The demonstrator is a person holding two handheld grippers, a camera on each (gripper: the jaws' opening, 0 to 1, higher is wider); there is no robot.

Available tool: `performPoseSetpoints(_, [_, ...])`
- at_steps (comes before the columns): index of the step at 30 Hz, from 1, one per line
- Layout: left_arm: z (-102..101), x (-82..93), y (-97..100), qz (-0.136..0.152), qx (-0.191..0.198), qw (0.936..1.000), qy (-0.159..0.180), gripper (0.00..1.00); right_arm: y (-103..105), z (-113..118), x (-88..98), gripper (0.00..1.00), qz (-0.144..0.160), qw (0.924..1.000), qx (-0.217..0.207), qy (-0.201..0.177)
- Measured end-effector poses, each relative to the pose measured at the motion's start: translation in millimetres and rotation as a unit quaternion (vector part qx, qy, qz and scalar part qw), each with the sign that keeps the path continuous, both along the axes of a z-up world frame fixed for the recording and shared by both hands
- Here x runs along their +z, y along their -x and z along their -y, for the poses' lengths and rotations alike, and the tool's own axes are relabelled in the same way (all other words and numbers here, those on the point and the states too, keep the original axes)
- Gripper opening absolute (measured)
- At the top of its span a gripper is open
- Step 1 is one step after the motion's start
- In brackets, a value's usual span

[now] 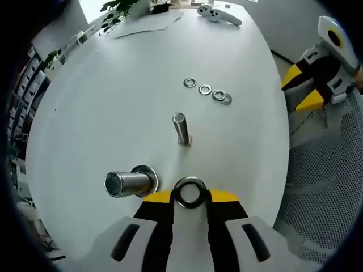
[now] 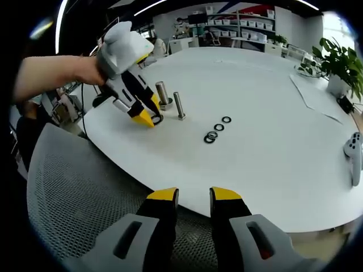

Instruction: Place the washer onto the threaded stud by aligning its center hole with the stud, sliding it down to the base, and recovering from edge contact or off-axis alignment until the washer reaches the visible bottom stop.

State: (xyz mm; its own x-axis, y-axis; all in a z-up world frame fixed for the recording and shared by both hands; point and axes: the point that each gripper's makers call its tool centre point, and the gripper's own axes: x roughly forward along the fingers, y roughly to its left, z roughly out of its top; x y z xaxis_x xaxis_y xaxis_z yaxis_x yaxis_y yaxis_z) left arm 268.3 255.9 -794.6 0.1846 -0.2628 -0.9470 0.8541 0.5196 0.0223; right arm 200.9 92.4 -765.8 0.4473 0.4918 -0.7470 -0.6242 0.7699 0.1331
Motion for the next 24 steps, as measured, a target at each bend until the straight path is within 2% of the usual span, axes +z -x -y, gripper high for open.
performPoseSetpoints(9, [-24.2, -0.2, 23.0, -0.011, 0.007, 0.9998, -0.014, 0.20, 0.8, -0.5, -0.6, 0.25, -0.003, 1.0000, 0.001, 0.000])
performPoseSetpoints(11, [-34.5, -0.3, 30.8, -0.022, 0.018, 0.9989, -0.038, 0.20, 1.2, -0.8, -0.6, 0.25, -0.003, 1.0000, 0.003, -0.001])
performPoseSetpoints(15, [-36.4, -0.7, 34.9, -0.024, 0.021, 0.9988, -0.037, 0.20, 0.3, -1.0, 0.2, 0.25, 0.000, 1.0000, 0.002, -0.003])
performPoseSetpoints(19, [-36.0, -1.7, 35.6, -0.033, 0.008, 0.9981, -0.052, 0.21, 0.7, -1.0, 0.0, 0.25, -0.001, 1.0000, 0.003, -0.003])
performPoseSetpoints(21, [-34.7, -1.9, 35.4, -0.035, -0.015, 0.9974, -0.062, 0.21, 2.5, -0.6, -1.8, 0.25, -0.008, 1.0000, 0.005, 0.001])
performPoseSetpoints(24, [-33.8, -2.2, 34.8, -0.044, -0.010, 0.9962, -0.075, 0.21, 3.3, -0.1, -2.4, 0.25, -0.011, 0.9999, 0.004, 0.002])
